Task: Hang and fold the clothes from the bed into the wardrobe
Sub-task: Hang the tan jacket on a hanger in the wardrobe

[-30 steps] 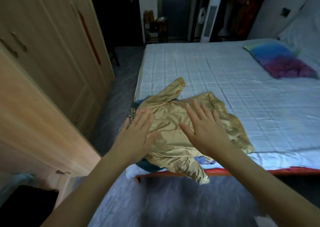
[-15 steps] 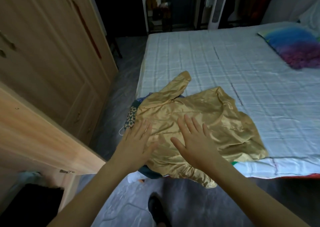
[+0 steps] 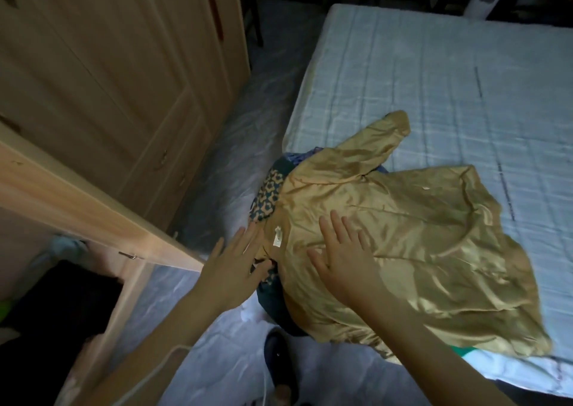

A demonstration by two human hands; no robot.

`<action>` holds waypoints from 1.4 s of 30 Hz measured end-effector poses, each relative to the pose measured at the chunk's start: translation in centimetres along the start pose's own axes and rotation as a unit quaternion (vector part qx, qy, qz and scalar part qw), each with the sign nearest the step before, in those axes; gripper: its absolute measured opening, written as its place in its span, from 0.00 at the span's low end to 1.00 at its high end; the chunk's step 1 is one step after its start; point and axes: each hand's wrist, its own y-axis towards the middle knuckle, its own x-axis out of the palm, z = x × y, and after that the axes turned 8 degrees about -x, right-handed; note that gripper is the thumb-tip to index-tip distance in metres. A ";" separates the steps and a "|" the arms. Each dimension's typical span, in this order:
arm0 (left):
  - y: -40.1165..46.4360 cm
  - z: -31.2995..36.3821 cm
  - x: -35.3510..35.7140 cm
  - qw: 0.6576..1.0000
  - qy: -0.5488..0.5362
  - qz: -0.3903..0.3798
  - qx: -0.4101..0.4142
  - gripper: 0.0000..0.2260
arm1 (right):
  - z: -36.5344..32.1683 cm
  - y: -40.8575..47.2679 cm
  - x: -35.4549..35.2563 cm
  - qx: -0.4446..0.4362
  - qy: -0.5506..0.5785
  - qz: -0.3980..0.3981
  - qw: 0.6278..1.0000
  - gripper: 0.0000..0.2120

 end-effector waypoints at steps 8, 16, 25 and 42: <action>7.4 -1.0 8.0 0.985 -0.171 -0.028 0.005 0.24 | 0.8 6.6 8.1 0.017 0.012 -0.041 0.999 0.25; 11.4 -0.6 18.5 0.981 -0.116 -0.142 -0.059 0.26 | 4.0 12.2 18.9 0.091 0.036 -0.208 0.973 0.41; 12.3 -0.3 21.3 0.979 -0.044 -0.197 -0.041 0.26 | 5.1 13.5 22.2 0.057 -0.052 -0.153 0.985 0.35; 5.7 -1.1 18.9 0.984 -0.139 -0.104 -0.025 0.29 | 3.7 13.3 17.2 0.111 -0.003 -0.180 0.977 0.16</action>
